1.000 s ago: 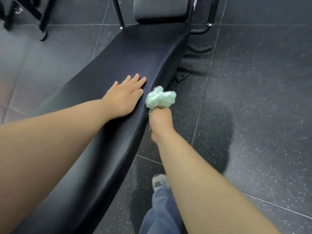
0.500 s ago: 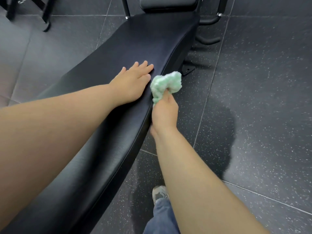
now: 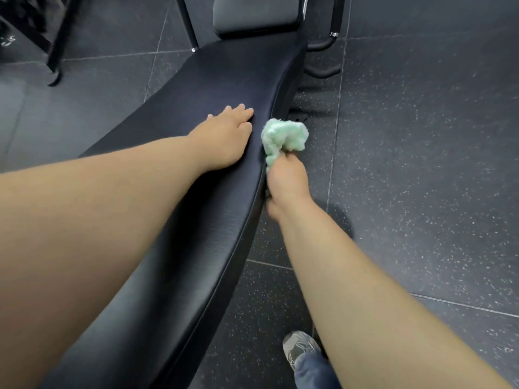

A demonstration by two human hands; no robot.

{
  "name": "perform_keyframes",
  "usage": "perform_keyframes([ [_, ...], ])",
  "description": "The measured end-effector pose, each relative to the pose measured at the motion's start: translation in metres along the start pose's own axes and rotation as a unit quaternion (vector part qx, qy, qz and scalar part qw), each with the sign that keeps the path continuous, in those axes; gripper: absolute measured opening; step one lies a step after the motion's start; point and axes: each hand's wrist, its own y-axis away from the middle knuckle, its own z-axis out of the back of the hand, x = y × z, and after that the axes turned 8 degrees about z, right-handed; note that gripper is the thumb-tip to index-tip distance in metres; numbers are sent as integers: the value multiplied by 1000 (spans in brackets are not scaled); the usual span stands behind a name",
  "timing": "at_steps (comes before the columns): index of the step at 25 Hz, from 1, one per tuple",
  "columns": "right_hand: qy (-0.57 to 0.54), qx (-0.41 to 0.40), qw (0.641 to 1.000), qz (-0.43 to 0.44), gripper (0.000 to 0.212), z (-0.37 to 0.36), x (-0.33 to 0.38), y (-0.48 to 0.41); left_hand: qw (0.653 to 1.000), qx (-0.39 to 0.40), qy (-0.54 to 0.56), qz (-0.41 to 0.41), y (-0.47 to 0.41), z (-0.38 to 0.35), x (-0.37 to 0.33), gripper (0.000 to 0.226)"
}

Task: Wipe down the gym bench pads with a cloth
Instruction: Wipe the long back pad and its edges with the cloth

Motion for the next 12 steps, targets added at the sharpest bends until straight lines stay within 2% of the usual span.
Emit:
perform_keyframes([
  [3, 57, 38, 998, 6, 24, 19, -17, 53, 1000, -4, -17, -5, -3, -3, -2, 49],
  [5, 43, 86, 995, -3, 26, 27, -17, 80, 1000, -1, -15, -1, -4, 0, -2, 50],
  [10, 62, 31, 997, -17, 21, -1, 17, -18, 1000, 20, -20, 9, -19, 0, -6, 50],
  [12, 91, 36, 995, -2, 21, -2, 14, -24, 999, 34, -16, 23, -42, 1, -2, 51],
])
